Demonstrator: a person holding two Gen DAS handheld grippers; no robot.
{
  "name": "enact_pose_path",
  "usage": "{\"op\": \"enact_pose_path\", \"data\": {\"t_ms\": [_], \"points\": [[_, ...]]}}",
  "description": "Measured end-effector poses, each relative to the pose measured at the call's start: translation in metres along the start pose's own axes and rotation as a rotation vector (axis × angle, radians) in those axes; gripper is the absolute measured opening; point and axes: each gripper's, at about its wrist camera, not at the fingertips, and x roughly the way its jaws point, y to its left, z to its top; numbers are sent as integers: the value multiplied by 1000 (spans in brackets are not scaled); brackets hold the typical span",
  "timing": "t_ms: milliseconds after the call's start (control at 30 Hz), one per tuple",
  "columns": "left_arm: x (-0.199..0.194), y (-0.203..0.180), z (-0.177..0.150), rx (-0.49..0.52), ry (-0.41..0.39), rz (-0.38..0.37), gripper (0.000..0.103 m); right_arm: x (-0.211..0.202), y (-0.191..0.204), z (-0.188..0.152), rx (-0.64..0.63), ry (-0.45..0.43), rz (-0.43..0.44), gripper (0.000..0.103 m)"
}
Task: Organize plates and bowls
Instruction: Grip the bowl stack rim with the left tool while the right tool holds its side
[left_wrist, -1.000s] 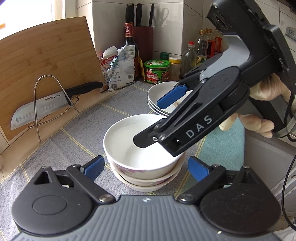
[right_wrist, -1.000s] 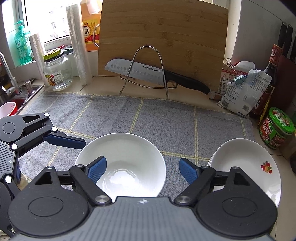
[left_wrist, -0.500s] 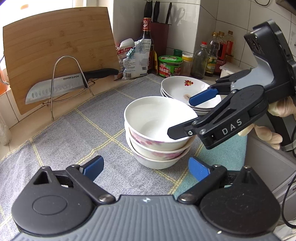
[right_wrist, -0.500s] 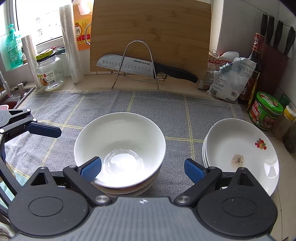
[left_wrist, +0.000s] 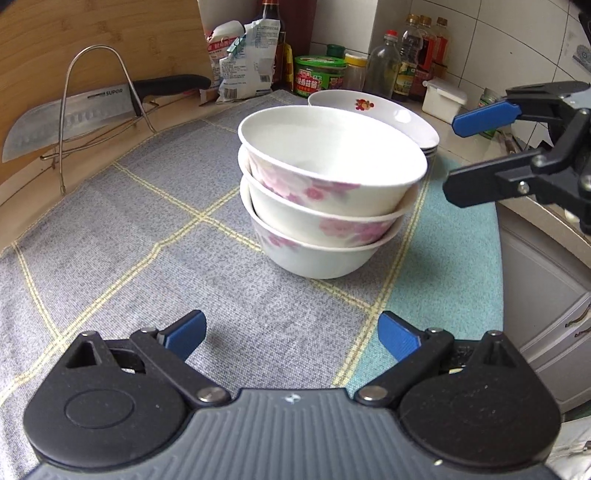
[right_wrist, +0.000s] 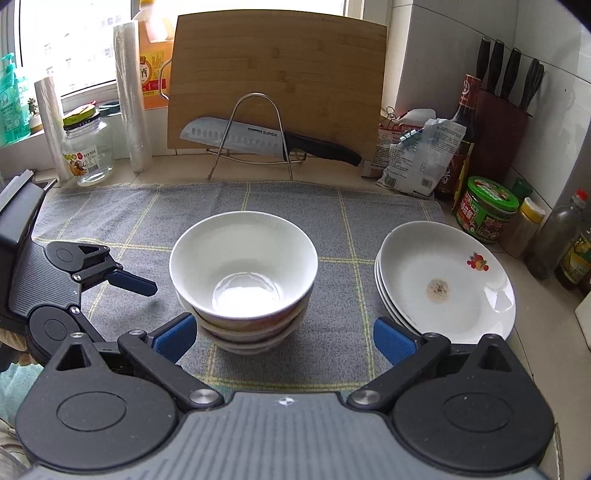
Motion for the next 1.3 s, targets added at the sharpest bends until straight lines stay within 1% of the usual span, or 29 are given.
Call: {"op": "enact_pose_path", "data": {"t_ms": [133,233,267,400,467,600,667,700,867,967,1067,1167,1200,1300], "points": [[7,-5,1,47,13,5,102,16,2,-22,-16,56,-42,103],[10,-12,2,114,28,42,102,31,0,-31,-34,73,-37,103],[10,-12,1,112,23,40,103,34,-1,-32,-38,74,-30,103],[10,-13,-3,92,-4,52,103,57,-7,-34,-80,67,15,103],[10,-15,-4,76,-16,65,103,67,-11,-34,-105,68,59,103],[11,-20,-4,28,-27,111,103,82,-21,-33,-147,67,173,103],[11,-22,-4,4,-22,134,103,88,-26,-33,-161,80,221,103],[11,-23,-3,-7,-17,143,103,88,-27,-34,-185,73,238,103],[12,-26,3,-51,28,183,103,89,-30,-35,-254,46,295,103],[12,-30,6,-14,37,204,102,90,-31,-34,-274,42,310,103],[14,-32,12,44,45,194,102,91,-33,-34,-283,25,323,103],[18,-26,17,76,40,154,99,90,-35,-38,-283,3,329,103],[19,-23,19,88,36,136,99,90,-35,-38,-281,3,328,103],[21,-14,23,123,24,84,94,91,-32,-34,-273,34,313,103]]}}
